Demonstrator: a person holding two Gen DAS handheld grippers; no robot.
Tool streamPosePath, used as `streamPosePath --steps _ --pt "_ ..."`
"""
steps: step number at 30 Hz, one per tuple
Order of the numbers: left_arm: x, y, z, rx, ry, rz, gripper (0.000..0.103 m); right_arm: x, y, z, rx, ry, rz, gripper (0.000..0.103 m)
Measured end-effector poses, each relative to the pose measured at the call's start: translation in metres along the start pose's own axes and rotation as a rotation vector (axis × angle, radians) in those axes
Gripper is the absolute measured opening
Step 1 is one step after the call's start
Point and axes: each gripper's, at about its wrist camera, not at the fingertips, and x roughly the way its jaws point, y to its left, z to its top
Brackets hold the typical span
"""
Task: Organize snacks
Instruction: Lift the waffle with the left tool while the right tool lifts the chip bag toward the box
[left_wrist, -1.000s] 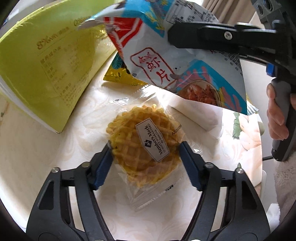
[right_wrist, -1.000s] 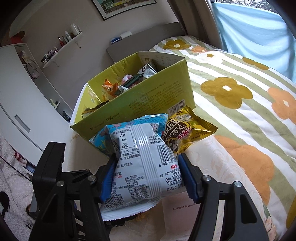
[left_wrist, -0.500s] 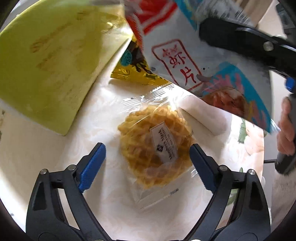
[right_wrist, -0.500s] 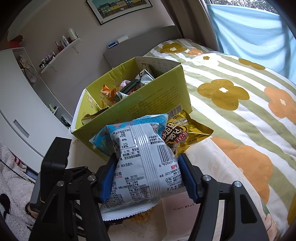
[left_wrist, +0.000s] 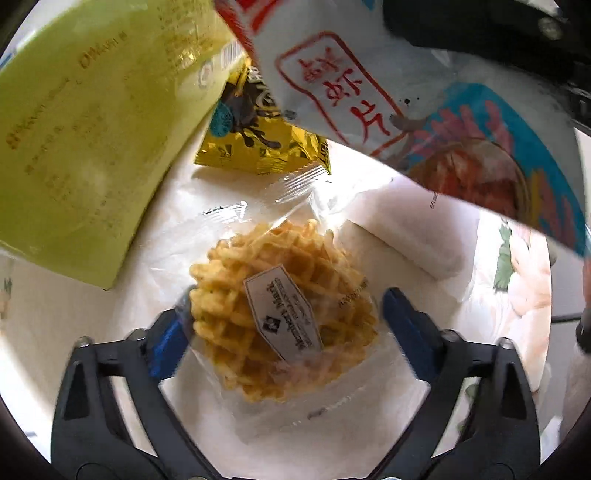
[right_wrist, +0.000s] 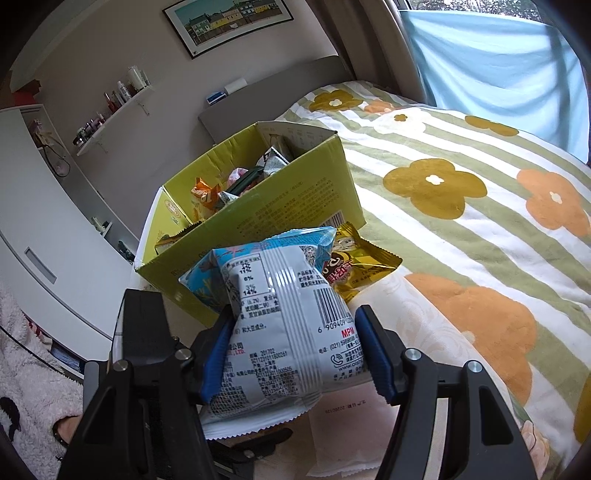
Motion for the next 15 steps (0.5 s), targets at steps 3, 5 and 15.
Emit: streamPosePath --steps 3,5,15 --pt "-0.003 0.004 -0.004 0.001 -0.005 -0.029 0.081 -0.001 -0.002 0.000 0.013 -0.006 -0.005 0.060" --pt "-0.008 0.015 -0.009 0.000 -0.002 -0.054 0.080 -0.001 -0.002 -0.001 0.018 -0.010 -0.008 0.060" --pt "-0.054 0.064 0.002 0.027 -0.054 -0.142 0.078 -0.016 0.004 0.004 0.049 -0.055 -0.052 0.060"
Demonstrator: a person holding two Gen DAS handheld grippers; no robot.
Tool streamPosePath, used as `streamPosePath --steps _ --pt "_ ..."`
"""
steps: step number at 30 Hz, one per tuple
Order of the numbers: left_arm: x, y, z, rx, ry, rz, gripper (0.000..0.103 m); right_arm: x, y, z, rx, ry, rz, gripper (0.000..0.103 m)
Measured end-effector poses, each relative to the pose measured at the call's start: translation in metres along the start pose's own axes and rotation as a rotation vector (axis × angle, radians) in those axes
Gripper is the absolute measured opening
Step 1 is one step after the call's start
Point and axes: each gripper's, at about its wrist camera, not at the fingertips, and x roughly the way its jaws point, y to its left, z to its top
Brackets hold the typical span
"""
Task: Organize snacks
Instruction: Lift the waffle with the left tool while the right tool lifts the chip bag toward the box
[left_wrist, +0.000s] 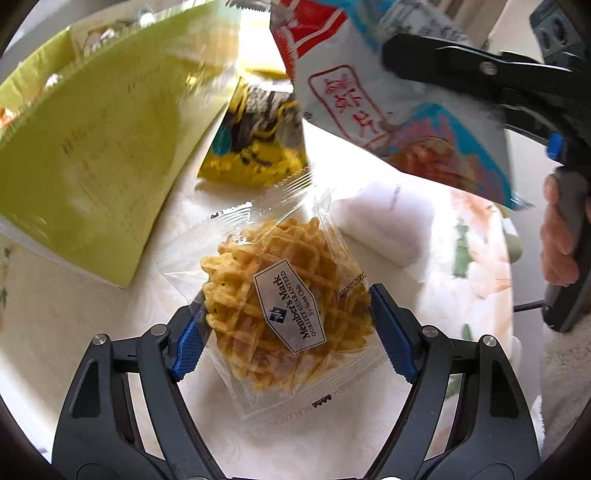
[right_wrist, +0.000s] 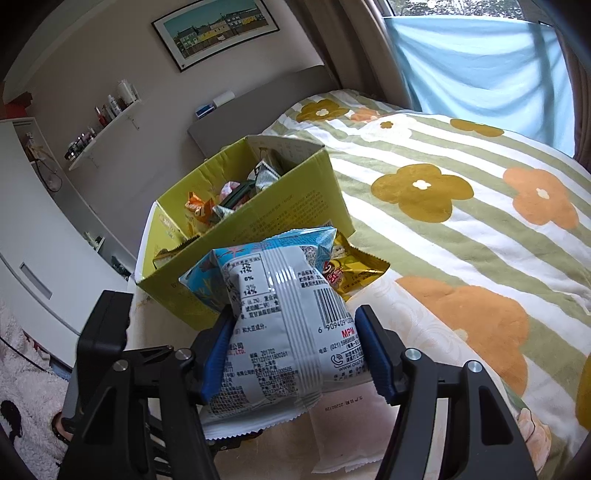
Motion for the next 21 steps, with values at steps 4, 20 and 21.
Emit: streamPosePath --steps 4,20,21 --pt "-0.030 0.001 0.006 0.021 -0.043 -0.030 0.078 -0.019 0.009 0.010 0.015 -0.037 -0.035 0.060" --pt "-0.185 0.053 0.066 0.043 -0.268 -0.068 0.078 -0.071 0.079 0.089 0.008 -0.176 -0.152 0.060" --pt "-0.188 0.060 0.072 0.040 -0.274 -0.068 0.078 -0.069 0.084 0.094 0.006 -0.177 -0.160 0.060"
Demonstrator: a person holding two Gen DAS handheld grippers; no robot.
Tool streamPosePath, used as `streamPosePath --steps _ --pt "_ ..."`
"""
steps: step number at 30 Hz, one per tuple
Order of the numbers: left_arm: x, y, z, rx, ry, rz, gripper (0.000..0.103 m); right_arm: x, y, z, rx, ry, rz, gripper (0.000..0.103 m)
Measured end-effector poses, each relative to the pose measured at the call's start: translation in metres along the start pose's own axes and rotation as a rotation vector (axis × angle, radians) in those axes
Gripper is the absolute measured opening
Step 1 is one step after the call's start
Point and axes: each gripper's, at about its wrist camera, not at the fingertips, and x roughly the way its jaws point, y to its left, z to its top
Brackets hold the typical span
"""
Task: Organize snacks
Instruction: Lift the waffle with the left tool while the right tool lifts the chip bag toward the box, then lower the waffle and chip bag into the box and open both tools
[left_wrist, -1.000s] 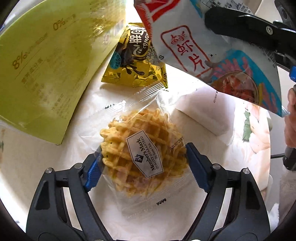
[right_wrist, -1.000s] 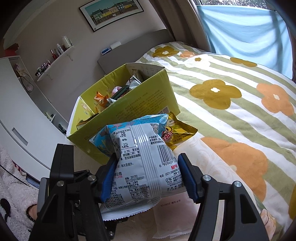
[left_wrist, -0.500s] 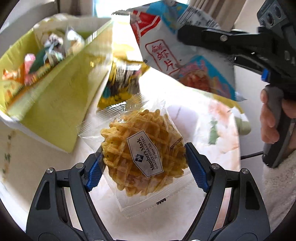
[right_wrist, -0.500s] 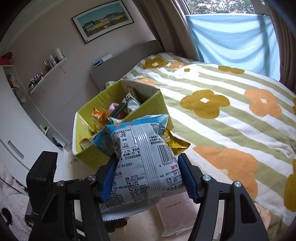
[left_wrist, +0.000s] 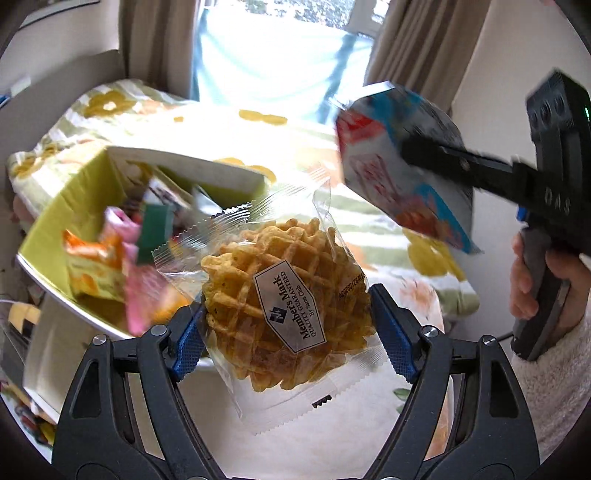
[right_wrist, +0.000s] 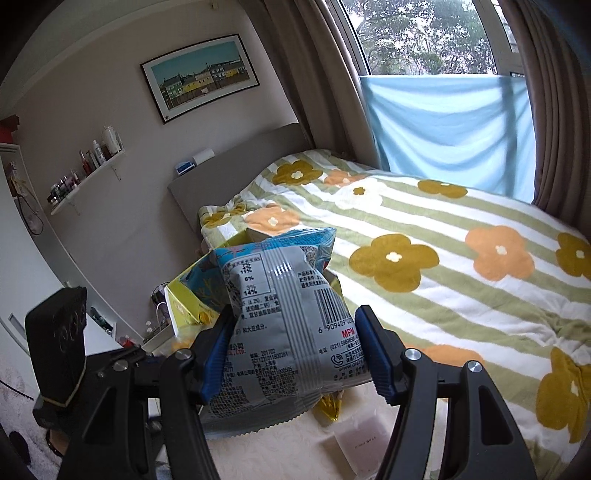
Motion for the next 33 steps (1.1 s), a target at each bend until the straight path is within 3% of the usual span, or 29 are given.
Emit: streamPosePath --steps 10,20,28,31,33 --pt "-0.019 0.117 0.065 0.014 0.010 0.001 0.078 0.055 0.061 0.035 0.060 -0.028 -0.057 0.060" --pt "0.022 0.223 0.112 0.055 0.116 -0.015 0.078 0.128 0.096 0.033 0.254 0.042 -0.279 0.060" --pt "0.070 0.252 0.122 0.124 0.220 -0.033 0.084 0.146 0.113 0.029 0.350 0.056 -0.380 0.060" --pt "0.079 0.255 0.122 0.134 0.240 -0.036 0.103 0.151 0.115 0.028 0.354 0.070 -0.390 0.060" --pt "0.078 0.256 0.119 0.141 0.231 -0.016 0.103 0.156 0.118 0.029 0.353 0.077 -0.398 0.060"
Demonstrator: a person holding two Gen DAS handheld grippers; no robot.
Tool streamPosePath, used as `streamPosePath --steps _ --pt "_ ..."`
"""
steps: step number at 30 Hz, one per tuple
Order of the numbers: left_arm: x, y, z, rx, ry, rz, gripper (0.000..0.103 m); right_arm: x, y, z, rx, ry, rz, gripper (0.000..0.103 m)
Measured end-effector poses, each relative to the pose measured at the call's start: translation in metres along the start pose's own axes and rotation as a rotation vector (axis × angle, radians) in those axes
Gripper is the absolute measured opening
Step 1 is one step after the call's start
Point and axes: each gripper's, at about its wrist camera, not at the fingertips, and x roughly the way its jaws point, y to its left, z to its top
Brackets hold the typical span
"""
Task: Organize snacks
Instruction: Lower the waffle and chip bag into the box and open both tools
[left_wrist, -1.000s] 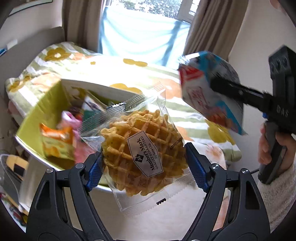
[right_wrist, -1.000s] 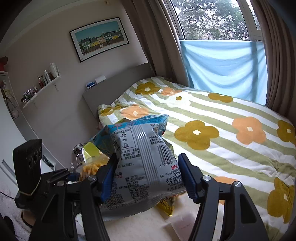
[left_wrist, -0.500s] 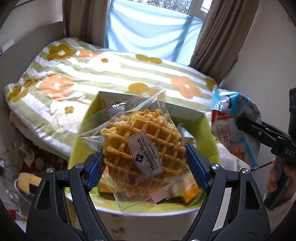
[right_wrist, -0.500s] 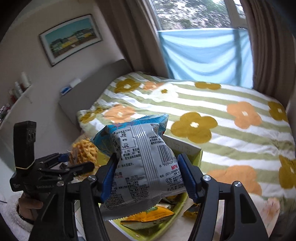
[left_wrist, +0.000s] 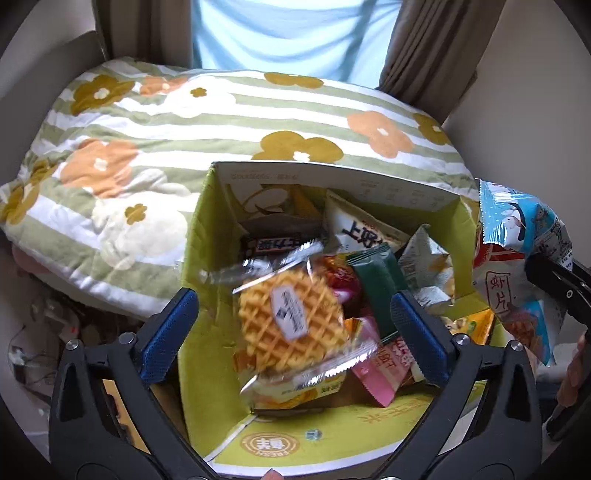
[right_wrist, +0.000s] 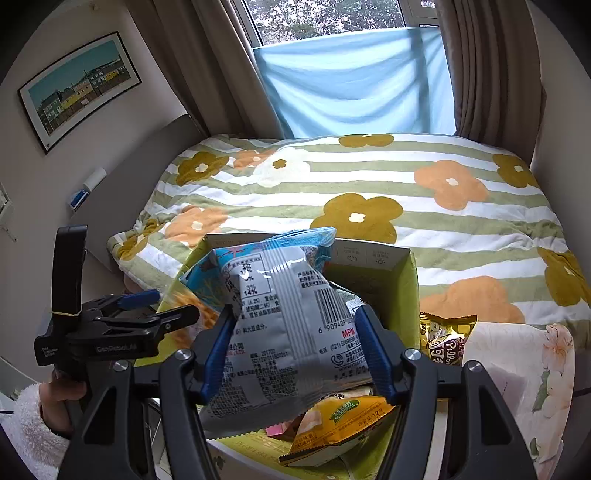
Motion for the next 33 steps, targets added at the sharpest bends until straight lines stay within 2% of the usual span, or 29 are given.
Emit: streamPosePath --steps 3,12,14,15,16,25,33 --pt "-0.003 0.003 -0.007 -0.016 0.013 0.005 0.103 0.004 0.000 -0.003 0.013 0.019 0.006 0.060" --pt "-0.029 0.012 -0.024 -0.032 -0.024 0.051 0.103 0.015 0.013 -0.012 0.014 0.071 0.021 0.063" --pt "-0.033 0.015 -0.027 -0.039 -0.031 0.054 0.103 0.016 0.017 -0.015 0.011 0.067 0.016 0.075" --pt "-0.036 0.016 -0.028 -0.042 -0.033 0.055 0.103 0.015 0.018 -0.017 0.008 0.054 0.013 0.091" --pt "-0.038 0.017 -0.030 -0.046 -0.038 0.057 0.103 0.013 0.019 -0.018 0.005 0.043 0.011 0.099" --pt "-0.052 0.018 -0.042 -0.063 -0.056 0.054 0.103 0.000 0.022 -0.031 -0.015 0.027 -0.010 0.101" --pt "-0.064 0.015 -0.038 -0.047 -0.072 0.026 0.103 -0.015 0.028 -0.029 -0.024 0.023 -0.041 0.101"
